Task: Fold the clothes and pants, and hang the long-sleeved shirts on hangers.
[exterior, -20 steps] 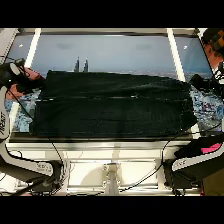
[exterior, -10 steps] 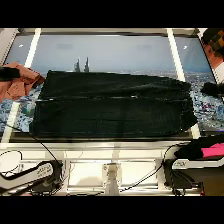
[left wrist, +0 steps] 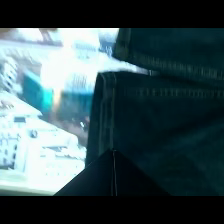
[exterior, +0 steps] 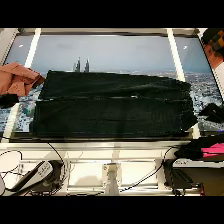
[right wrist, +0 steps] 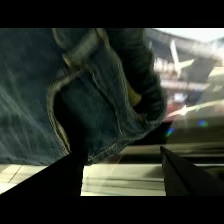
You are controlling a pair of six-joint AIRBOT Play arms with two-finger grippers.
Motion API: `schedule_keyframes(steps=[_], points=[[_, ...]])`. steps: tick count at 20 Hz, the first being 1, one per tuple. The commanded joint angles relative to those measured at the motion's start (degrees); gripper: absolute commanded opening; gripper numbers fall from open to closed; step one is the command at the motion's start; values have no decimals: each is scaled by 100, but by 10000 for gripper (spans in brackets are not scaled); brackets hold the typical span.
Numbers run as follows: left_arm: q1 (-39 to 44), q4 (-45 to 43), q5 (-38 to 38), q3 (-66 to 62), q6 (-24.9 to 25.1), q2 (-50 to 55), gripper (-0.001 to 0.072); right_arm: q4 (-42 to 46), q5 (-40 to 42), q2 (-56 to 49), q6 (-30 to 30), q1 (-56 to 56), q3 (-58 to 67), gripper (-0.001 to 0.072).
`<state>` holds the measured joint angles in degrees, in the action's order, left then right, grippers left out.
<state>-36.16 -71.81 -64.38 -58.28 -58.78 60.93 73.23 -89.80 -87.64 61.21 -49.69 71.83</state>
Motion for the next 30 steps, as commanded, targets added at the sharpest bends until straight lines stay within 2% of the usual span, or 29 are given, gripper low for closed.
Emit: schedule_keyframes(steps=[1,10,12,14,17,18,23,24,25,26,28,30], points=[[-155,203,70,348,212,-70,31,-48,291,-7,-87,-81,-409,532],[-155,188,136,348,201,-55,31,-494,496,-730,280,-61,-411,525],[-162,136,129,361,-15,7,31,-522,503,-892,280,-61,-413,520],[-199,140,103,365,-179,81,31,-551,590,-953,210,-61,-411,398],[-361,138,-37,363,-243,223,31,-549,588,-951,63,-61,-411,58],[-492,138,-173,363,-254,280,31,-544,573,-951,55,-61,-411,33],[-1443,136,-1307,365,28,831,33,-551,568,-949,59,-61,-411,34],[-1604,138,-1471,365,214,994,135,-551,551,-949,59,-61,-411,33],[-1725,140,-1585,365,374,1176,335,-551,518,-951,61,-61,-411,34],[-1788,138,-1679,365,568,1353,430,-551,490,-949,61,-61,-411,33],[-1797,140,-1742,365,1126,1670,430,-551,450,-951,63,-61,-411,33],[-1792,138,-1775,365,1440,1987,430,-551,369,-949,61,-61,-411,34]])
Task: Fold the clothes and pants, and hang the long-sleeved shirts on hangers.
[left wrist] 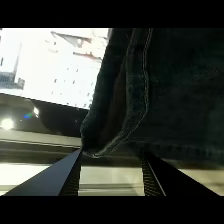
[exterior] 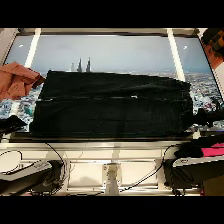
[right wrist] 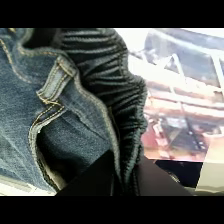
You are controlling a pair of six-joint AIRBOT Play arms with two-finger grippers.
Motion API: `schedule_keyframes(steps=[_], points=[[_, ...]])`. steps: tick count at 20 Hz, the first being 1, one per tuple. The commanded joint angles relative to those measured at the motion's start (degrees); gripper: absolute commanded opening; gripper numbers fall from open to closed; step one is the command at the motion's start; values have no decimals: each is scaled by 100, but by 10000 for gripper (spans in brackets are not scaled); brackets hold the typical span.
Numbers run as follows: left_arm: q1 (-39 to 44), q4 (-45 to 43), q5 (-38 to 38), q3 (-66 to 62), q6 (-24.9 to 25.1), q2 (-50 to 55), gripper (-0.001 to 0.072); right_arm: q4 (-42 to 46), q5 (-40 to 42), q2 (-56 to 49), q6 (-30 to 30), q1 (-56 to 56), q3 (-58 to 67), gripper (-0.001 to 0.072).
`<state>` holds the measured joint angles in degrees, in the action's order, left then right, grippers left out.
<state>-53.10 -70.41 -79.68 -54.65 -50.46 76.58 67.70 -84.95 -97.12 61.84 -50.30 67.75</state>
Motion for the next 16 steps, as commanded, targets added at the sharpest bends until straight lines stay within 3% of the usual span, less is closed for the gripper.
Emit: schedule_keyframes(steps=[1,12,13,16], points=[[-98,-2,-240,2,678,570,431,2,-125,0,-2,0,-2,34],[-79,219,251,2,811,1449,426,-61,-256,0,50,0,-2,33],[-72,341,229,2,809,1491,402,-96,-280,0,61,0,-2,34],[42,361,72,-4,809,1517,206,-271,-507,7,59,0,0,33]])
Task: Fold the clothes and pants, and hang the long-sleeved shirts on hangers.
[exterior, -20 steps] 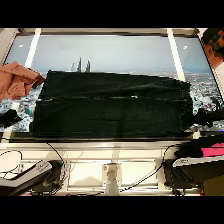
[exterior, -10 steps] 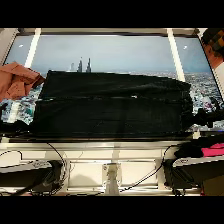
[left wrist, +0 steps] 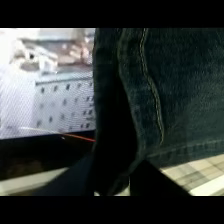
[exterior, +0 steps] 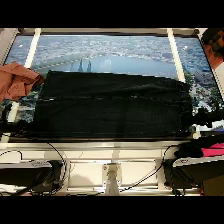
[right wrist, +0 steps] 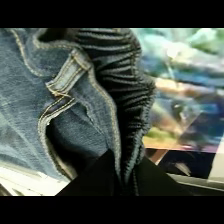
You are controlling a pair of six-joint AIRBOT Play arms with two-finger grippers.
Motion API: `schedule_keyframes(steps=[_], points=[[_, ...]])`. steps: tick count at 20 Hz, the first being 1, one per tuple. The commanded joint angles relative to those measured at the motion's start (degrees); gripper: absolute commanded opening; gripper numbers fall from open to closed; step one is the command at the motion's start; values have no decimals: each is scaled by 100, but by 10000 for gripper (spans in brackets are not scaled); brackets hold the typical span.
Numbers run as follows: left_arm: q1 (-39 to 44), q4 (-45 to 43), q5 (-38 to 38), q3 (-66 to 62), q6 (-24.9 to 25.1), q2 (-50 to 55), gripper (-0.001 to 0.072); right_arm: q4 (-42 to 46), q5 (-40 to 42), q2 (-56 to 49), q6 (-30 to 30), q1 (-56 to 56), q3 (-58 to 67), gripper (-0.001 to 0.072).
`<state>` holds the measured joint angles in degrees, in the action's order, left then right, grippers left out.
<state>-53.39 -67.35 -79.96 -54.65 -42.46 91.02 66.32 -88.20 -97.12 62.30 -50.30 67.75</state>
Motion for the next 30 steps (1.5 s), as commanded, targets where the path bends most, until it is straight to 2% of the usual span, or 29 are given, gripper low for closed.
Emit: schedule_keyframes(steps=[1,2,5,9,11,14,16,19,22,25,27,30], points=[[111,59,-4,-7,9,70,59,-173,-286,26,11,0,0,34],[151,57,-136,-7,9,68,30,-205,-396,57,0,0,7,33],[225,157,-800,-216,9,68,29,-459,-955,151,-50,0,107,33],[221,1231,-1843,-1078,9,68,28,-1200,-1565,321,-205,0,374,33],[221,2133,-1843,-1504,-35,68,28,-1829,-1574,361,-208,0,553,32],[223,4581,-1462,-1670,-133,68,29,-3110,-1349,367,-302,4,671,33],[278,5727,-901,-1670,-391,68,28,-3919,-750,367,-289,33,671,33],[623,5987,404,-1668,-706,70,28,-4669,463,367,44,245,671,33],[1360,6301,1707,-1670,-857,111,28,-4734,1764,367,787,750,671,33],[2225,6398,3467,-1670,-857,140,28,-4813,3220,365,984,1357,671,33],[2680,6400,4522,-1670,-859,258,28,-4811,4297,358,1401,1738,671,33],[3049,6402,5545,-1670,-859,518,28,-4732,5836,339,1738,2129,671,33]])
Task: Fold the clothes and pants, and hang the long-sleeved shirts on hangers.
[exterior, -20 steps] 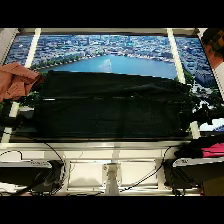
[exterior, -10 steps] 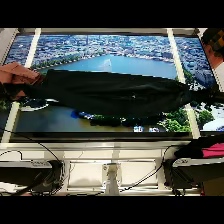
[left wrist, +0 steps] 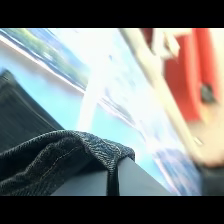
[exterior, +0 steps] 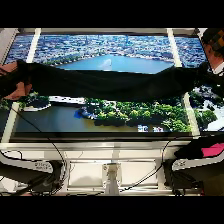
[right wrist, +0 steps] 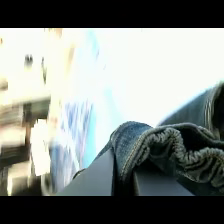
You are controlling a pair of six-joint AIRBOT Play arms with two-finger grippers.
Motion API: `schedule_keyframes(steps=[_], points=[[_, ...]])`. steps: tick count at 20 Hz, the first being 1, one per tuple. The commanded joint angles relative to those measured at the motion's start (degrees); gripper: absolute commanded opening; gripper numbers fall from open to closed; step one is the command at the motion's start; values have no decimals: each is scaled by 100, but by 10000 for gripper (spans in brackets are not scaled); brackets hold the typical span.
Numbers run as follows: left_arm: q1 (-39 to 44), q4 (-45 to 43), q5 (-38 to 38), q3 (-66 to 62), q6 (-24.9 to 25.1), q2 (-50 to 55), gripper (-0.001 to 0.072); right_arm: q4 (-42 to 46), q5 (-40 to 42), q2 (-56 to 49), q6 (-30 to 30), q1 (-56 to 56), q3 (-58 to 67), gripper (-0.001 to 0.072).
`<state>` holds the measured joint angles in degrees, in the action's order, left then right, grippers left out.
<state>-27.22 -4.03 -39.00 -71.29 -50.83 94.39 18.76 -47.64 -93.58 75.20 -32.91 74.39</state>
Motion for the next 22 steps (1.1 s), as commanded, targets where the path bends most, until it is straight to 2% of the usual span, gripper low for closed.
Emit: schedule_keyframes(steps=[1,3,5,15,16,17,18,19,22], points=[[468,72,1646,-7,-33,278,28,85,2177,-46,785,452,4,32],[476,68,1797,-7,-254,466,28,341,2487,-160,1550,511,4,33],[481,66,1878,-7,-299,601,28,566,2612,-310,1921,553,4,33],[610,111,1891,-70,-275,776,31,610,3077,-575,1926,796,7,35],[632,109,1884,-94,-275,776,73,614,3071,-575,1921,796,7,59],[647,109,1882,-98,-275,772,224,662,3067,-575,1919,793,7,174],[651,109,1827,-98,-275,772,500,721,3051,-575,1906,793,7,384],[651,109,1729,-98,-275,769,647,743,3018,-575,1814,793,7,493],[566,109,1305,-105,-273,728,649,769,2767,-544,1340,750,7,493]])
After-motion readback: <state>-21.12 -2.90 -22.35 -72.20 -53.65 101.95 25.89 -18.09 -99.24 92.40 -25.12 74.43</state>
